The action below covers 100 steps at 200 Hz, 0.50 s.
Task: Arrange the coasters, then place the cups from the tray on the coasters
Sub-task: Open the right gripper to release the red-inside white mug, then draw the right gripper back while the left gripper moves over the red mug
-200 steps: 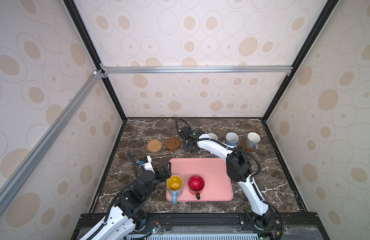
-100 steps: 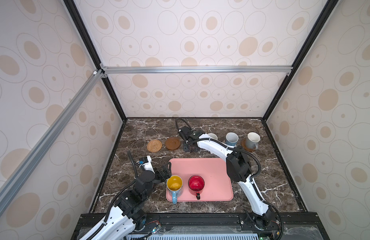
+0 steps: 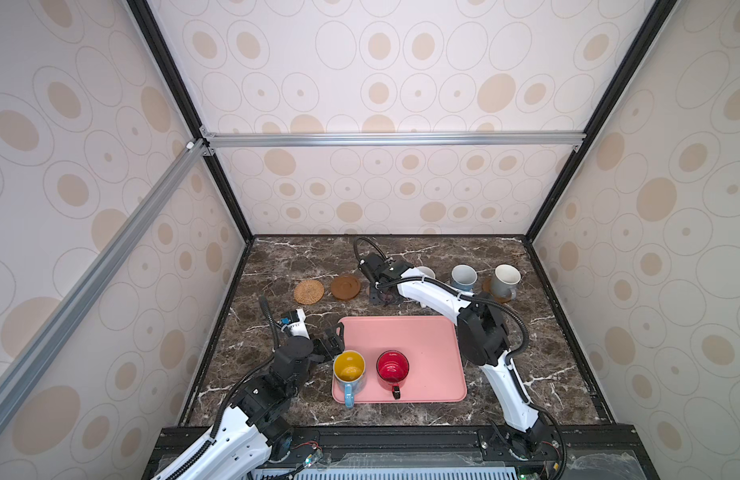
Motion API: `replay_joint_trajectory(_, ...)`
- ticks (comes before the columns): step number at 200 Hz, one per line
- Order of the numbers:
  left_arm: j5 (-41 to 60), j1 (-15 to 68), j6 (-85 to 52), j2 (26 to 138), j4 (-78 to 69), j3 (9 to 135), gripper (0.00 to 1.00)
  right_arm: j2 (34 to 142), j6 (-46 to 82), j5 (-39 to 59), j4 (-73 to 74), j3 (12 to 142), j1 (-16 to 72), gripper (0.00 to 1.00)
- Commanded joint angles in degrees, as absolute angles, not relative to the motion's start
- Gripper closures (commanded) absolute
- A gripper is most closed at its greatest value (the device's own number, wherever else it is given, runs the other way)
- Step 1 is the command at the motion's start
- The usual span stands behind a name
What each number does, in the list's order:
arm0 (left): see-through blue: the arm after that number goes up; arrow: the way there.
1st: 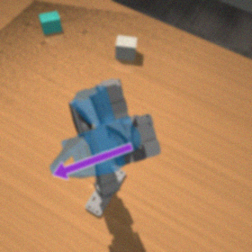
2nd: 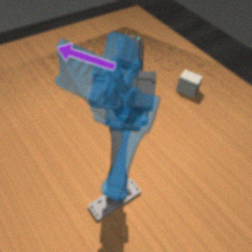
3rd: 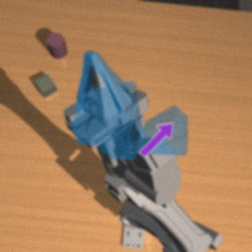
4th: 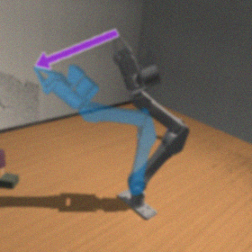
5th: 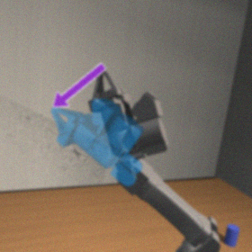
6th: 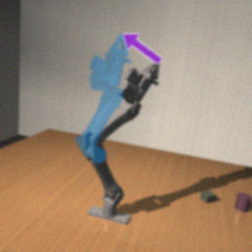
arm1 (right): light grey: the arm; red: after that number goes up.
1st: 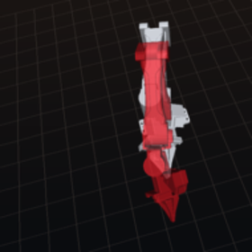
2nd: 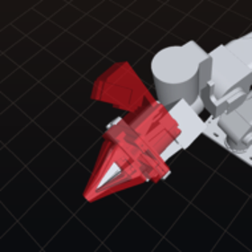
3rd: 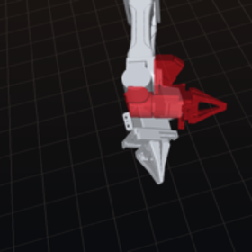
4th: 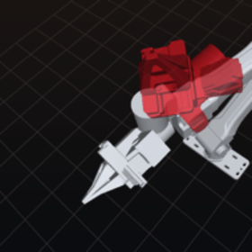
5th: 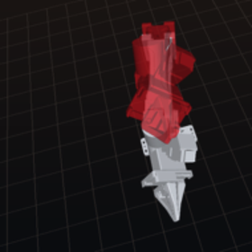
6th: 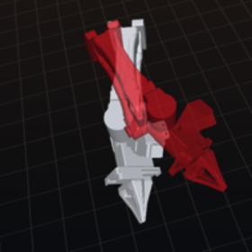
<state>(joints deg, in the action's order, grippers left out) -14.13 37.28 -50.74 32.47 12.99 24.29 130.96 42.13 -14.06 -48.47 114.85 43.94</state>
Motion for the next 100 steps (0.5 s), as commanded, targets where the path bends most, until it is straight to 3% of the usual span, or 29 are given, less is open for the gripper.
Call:
replay_joint_trajectory(1,-14.5,36.9,-47.8,33.8,14.0,28.5,0.0,126.1,41.9,-15.7,-48.5,112.9,43.8,0.59)
replay_joint_trajectory(100,-14.3,36.9,-40.4,43.5,19.4,40.2,0.0,113.1,39.8,-14.8,-46.2,103.7,43.8,0.57)
